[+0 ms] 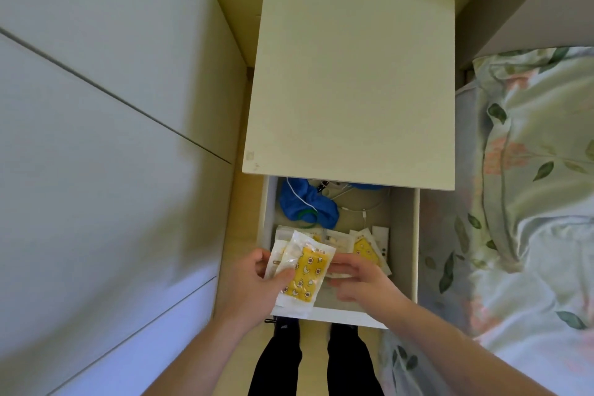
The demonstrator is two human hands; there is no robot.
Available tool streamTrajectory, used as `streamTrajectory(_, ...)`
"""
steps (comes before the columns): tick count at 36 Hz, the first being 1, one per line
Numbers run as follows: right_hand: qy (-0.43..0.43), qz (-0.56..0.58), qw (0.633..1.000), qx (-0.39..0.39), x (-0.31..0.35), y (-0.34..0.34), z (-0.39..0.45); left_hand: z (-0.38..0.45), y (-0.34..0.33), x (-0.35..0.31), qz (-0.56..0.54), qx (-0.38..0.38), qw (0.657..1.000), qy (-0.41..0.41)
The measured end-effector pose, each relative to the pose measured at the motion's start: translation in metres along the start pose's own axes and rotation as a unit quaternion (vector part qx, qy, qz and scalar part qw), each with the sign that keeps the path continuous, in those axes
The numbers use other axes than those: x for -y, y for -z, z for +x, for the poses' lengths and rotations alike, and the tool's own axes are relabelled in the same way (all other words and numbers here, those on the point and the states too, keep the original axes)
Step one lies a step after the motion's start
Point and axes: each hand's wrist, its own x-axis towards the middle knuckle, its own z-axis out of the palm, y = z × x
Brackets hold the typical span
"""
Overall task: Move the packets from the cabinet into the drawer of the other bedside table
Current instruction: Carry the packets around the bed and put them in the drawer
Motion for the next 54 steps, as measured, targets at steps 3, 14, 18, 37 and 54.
streamTrajectory(3, -0.008, 0.052, 0.999, 0.005, 0.004, -0.011, -0.007, 0.0, 0.0, 0.002, -0.007, 0.007, 1.0, 0.014)
streamTrajectory(14, 0.003, 0.115, 0.991, -0.063, -0.002, -0.035, -0.007, -0.006, 0.002, 0.015, -0.068, 0.007, 0.996, 0.052)
streamTrajectory(18, -0.008, 0.136, 0.99, -0.042, 0.0, -0.04, -0.004, -0.008, 0.006, 0.019, -0.121, 0.004, 0.991, 0.063)
streamTrajectory(37, -0.073, 0.212, 0.97, -0.095, -0.001, -0.034, 0.03, 0.014, 0.013, 0.045, -0.18, -0.114, 0.97, 0.114)
streamTrajectory(54, -0.112, -0.158, 0.966, -0.174, 0.002, -0.062, 0.082, 0.025, 0.044, 0.05, -0.125, -0.137, 0.981, 0.051)
